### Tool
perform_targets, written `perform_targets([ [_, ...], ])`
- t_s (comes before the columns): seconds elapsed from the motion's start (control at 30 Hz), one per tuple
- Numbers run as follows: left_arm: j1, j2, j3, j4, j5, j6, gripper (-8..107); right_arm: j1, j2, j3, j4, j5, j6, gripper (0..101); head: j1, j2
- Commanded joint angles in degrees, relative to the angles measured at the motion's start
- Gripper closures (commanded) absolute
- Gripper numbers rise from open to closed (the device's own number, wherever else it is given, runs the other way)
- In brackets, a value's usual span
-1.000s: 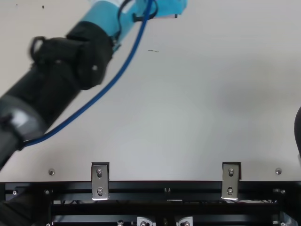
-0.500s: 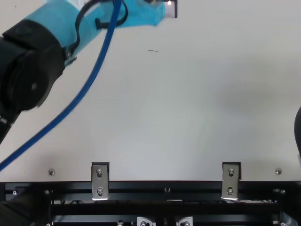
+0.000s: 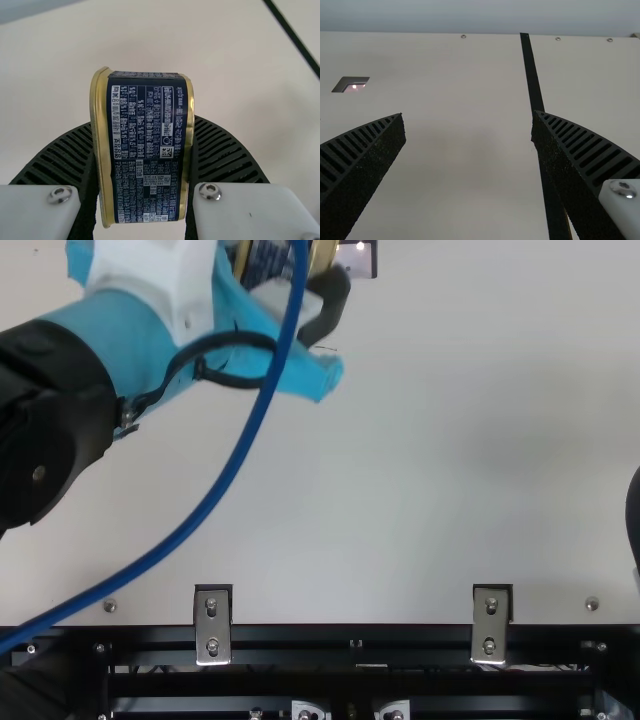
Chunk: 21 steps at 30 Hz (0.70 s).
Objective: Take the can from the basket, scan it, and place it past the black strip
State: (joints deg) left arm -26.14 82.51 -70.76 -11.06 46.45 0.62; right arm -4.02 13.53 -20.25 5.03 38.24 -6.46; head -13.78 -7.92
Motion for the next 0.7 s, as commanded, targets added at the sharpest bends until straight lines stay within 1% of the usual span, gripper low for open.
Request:
perform_targets([
  [0.0,0.1,0.2,-0.2,-0.4,3.5,2.5,89,0.0,0.0,0.0,0.0,0.0,0.0,0,-0.1,-0.1],
  [0.27,0.4,1.9,-1.4,-1.7,11.4,10.6,89,0.0,0.0,0.0,0.0,0.0,0.0,0,-0.1,-0.1],
  [0.43,0.3,3.9,-2.5,-1.4,16.2,16.1,89,0.0,0.0,0.0,0.0,0.0,0.0,0,-0.1,-0.1],
  [0.67,-1.2,7.3,-3.6,1.6,20.1,20.8,89,0.0,0.0,0.0,0.0,0.0,0.0,0,-0.1,-0.1],
])
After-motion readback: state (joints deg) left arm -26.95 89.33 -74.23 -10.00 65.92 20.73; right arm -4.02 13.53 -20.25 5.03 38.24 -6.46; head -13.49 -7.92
